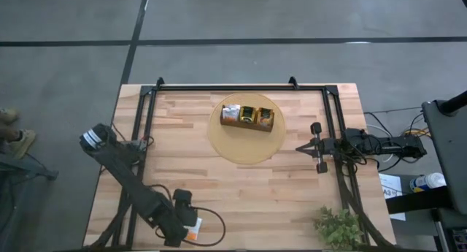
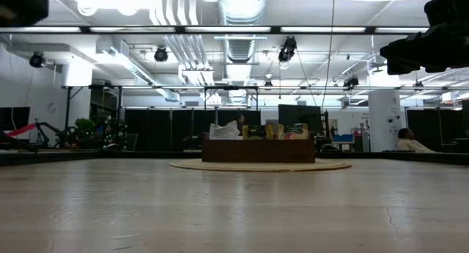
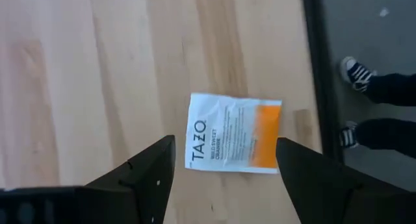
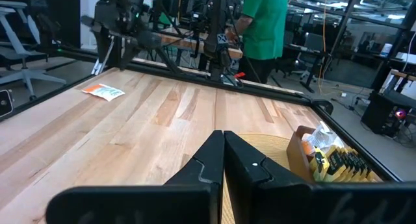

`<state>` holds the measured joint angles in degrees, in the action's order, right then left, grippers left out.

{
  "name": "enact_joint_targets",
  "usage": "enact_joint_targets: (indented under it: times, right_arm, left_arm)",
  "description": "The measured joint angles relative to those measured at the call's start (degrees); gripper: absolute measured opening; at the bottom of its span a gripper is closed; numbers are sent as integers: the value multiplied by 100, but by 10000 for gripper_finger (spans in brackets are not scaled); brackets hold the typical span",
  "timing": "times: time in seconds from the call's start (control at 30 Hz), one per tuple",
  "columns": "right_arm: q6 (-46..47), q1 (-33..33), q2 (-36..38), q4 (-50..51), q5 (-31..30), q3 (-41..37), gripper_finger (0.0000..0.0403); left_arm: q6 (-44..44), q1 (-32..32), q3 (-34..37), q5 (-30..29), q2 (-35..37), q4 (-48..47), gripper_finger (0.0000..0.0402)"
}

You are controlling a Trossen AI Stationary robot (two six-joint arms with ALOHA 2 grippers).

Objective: Pick & Place Tea
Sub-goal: Put the white tea bag into the left section of wooden organizer

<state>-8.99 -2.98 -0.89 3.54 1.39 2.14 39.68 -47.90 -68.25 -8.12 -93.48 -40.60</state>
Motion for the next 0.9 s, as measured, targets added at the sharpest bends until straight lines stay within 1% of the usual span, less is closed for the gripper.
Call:
enact_joint_targets:
  times: [0.43, 0.6, 0.8, 0.9]
  right_arm:
    - [0, 0, -2, 0, 0, -1, 9]
    - [0, 1, -2, 2, 0, -1, 9]
    - [0, 2, -2, -1, 0, -1, 9]
    - [0, 0, -2, 2, 0, -1, 9]
  left_arm:
    - [876, -33, 37, 10, -937, 85, 259]
    - [1226, -31, 215, -49, -936, 95, 259]
    - [1430, -20, 421, -100, -836, 101, 259]
    - [1458, -20, 577, -73, -836, 403, 259]
